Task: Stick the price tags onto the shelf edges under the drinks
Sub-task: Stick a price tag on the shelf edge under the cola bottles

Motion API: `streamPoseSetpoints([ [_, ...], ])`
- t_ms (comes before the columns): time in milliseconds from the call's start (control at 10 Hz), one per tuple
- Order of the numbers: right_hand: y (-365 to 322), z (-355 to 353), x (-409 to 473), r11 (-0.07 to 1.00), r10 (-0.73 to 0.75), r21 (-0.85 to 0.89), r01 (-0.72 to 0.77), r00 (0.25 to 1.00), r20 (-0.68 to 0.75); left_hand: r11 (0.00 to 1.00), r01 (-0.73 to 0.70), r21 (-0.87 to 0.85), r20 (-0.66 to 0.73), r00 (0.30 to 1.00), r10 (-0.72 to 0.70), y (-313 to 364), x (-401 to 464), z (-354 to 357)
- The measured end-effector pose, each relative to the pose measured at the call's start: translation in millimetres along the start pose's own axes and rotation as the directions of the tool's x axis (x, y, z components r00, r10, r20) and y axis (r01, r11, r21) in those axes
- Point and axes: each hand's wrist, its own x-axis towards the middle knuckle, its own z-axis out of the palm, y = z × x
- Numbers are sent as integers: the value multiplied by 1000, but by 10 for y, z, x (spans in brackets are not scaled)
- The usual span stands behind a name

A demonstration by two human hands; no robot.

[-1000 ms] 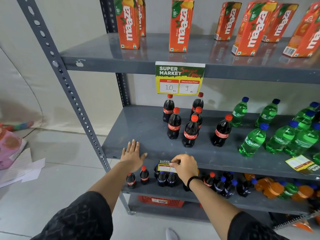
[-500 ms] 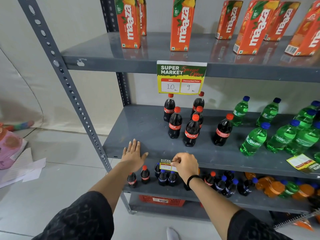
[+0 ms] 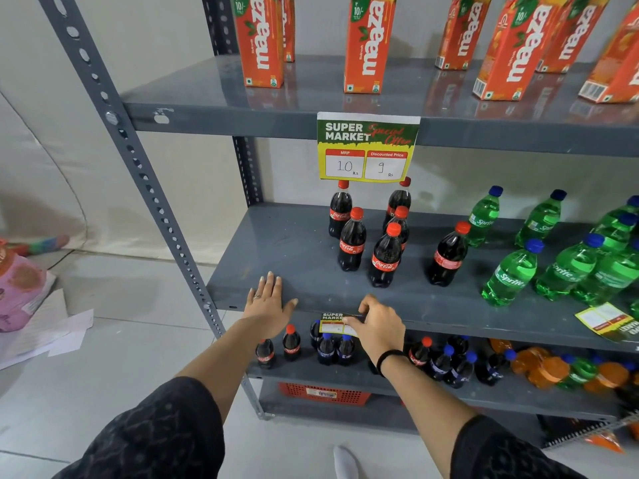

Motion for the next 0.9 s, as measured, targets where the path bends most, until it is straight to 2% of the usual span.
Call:
streamPoseSetpoints([
  [200,70,59,-55,973,-192,-141,182,979,-60,1000,9,3,11,1000,-9,23,-10,1],
  [400,53,7,49,973,-184,-146,178,983,-26,1000,17,24,1,1000,-17,30,-6,4],
  [600,103,102,-22,960,-232,-182,212,968,-94,1000,0,10,4,1000,0,19,-4,-1],
  [900,132,71,-10,927,-302,-254,277,951,-67,1000,-1,22,-3,1000,1,-3,24,52],
])
